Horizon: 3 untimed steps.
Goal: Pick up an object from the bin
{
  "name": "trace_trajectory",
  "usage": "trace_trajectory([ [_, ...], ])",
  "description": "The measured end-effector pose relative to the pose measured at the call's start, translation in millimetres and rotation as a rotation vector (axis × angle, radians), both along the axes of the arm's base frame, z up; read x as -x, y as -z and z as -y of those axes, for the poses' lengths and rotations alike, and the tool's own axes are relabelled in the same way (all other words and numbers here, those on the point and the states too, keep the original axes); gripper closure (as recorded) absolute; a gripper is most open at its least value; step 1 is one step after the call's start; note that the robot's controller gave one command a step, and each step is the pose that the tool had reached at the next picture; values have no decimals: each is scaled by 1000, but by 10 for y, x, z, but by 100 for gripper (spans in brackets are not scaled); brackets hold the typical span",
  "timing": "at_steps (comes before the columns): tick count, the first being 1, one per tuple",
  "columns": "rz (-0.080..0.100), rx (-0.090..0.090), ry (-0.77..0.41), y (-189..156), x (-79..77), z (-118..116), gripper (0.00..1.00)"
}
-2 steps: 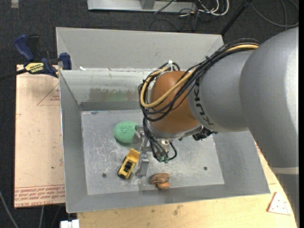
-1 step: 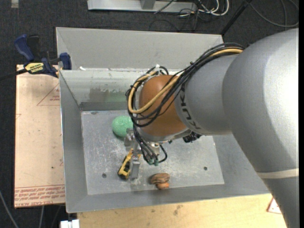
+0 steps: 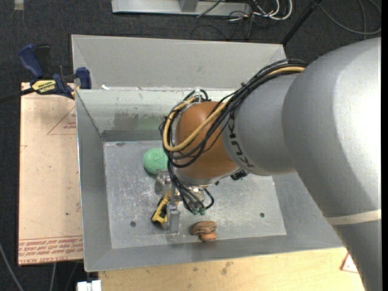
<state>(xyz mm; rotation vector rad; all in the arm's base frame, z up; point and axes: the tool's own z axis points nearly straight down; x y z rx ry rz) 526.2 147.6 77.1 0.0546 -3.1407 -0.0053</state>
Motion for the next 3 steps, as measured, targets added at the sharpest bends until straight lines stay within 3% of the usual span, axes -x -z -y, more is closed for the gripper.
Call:
trace_trajectory([
  [1,1,2,37,61,15,188,100],
  [2,1,2,37,61,15,188,100],
  [3,4,2,19,-1353,-9,195,100],
])
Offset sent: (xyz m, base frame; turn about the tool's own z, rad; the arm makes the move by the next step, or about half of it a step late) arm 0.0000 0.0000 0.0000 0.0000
